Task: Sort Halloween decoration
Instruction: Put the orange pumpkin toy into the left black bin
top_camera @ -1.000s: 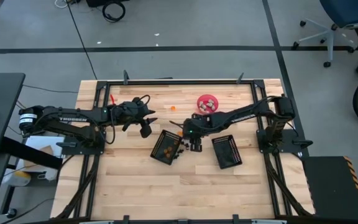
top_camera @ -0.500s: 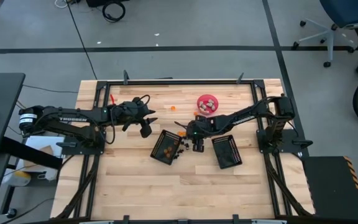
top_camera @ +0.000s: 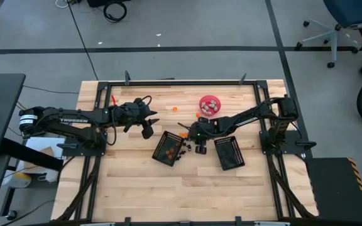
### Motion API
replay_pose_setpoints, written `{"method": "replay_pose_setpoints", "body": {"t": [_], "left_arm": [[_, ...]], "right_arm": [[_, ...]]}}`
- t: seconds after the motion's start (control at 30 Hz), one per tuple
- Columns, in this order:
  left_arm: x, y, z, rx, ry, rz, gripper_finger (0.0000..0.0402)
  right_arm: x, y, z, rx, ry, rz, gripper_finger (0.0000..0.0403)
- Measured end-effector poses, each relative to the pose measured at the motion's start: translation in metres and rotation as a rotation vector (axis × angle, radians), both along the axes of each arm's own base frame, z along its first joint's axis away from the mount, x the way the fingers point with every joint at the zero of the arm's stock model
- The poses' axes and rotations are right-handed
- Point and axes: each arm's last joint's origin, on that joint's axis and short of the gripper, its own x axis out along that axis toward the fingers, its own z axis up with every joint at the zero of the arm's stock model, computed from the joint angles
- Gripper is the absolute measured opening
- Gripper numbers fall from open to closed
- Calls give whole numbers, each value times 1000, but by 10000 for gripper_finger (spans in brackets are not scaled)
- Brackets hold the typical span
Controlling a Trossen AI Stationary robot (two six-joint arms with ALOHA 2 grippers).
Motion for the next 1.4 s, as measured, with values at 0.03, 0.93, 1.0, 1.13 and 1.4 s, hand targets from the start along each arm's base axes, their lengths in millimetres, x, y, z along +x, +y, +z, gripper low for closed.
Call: {"method": "replay_pose_setpoints", "body": {"t": [0.03,0.93,1.0,1.13,1.4], "left_arm": [[0,0,0,0,0,0,142],[0,0,0,3,1,-3,142],[0,0,0,7,3,-6,142],[1,0,1,11,-11,-6,142],[1,0,2,12,-16,-7,142]], "right_arm": [[0,0,0,0,-3,-1,111],[46,15,77,-63,-104,34,110],[50,18,78,-17,-147,70,111],[60,21,62,10,-163,94,121],[67,16,45,57,-130,109,181]]}}
